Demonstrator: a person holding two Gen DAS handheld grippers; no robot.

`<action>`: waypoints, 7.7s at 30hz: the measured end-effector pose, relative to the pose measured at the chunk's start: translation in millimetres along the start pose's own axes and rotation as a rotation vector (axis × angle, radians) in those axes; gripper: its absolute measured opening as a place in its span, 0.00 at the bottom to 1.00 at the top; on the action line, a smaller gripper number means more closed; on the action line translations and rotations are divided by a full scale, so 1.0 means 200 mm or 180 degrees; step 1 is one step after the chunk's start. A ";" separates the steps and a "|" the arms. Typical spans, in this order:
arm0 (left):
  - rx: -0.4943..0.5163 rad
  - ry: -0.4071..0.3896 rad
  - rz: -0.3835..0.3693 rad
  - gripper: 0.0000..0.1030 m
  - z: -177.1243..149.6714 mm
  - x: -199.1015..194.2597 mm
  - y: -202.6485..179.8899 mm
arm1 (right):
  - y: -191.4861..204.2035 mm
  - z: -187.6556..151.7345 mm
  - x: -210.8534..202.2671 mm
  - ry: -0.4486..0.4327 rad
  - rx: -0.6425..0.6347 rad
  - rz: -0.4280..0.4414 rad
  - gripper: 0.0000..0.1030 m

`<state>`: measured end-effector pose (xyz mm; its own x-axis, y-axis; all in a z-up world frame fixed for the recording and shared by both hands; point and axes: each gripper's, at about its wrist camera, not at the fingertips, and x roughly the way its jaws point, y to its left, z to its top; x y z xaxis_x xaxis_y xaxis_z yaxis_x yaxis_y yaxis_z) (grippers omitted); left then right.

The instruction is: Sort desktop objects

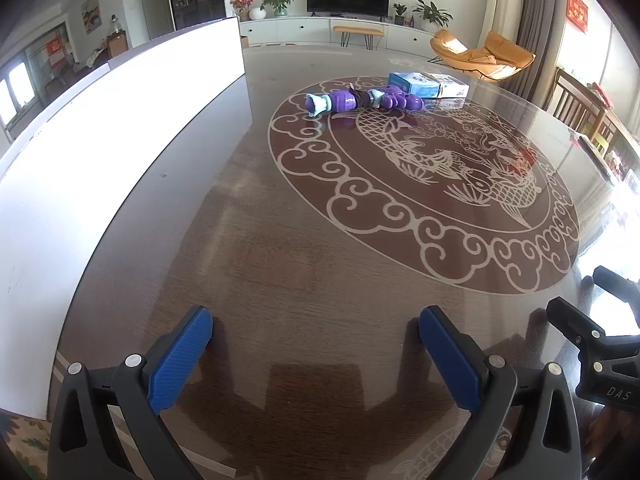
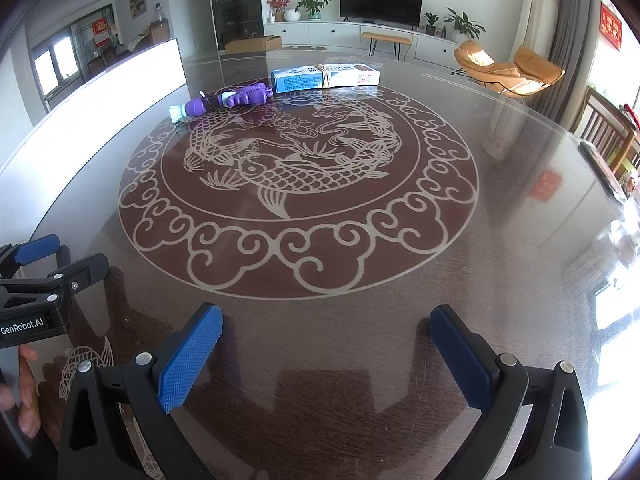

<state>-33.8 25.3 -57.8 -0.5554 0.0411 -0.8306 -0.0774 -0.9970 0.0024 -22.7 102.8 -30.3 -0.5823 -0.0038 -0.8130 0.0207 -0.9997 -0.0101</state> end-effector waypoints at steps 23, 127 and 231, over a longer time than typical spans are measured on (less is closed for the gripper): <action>-0.0014 -0.0018 0.0001 1.00 0.01 0.01 0.01 | -0.16 0.94 0.66 0.0064 0.0534 -0.0375 1.00; -0.0036 -0.0033 0.0015 1.00 0.01 0.01 0.00 | -0.11 0.66 0.47 -0.0182 -0.0325 0.0258 0.41; 0.0553 -0.0070 -0.0385 1.00 0.06 0.11 -0.14 | -0.35 -0.11 -0.12 -0.0045 -0.0153 0.0149 0.93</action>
<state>-53.2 55.7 -69.7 -0.5511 0.1631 -0.8183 -0.2851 -0.9585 0.0010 7.7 173.4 -23.6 -0.5912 -0.0512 -0.8049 0.0870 -0.9962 -0.0005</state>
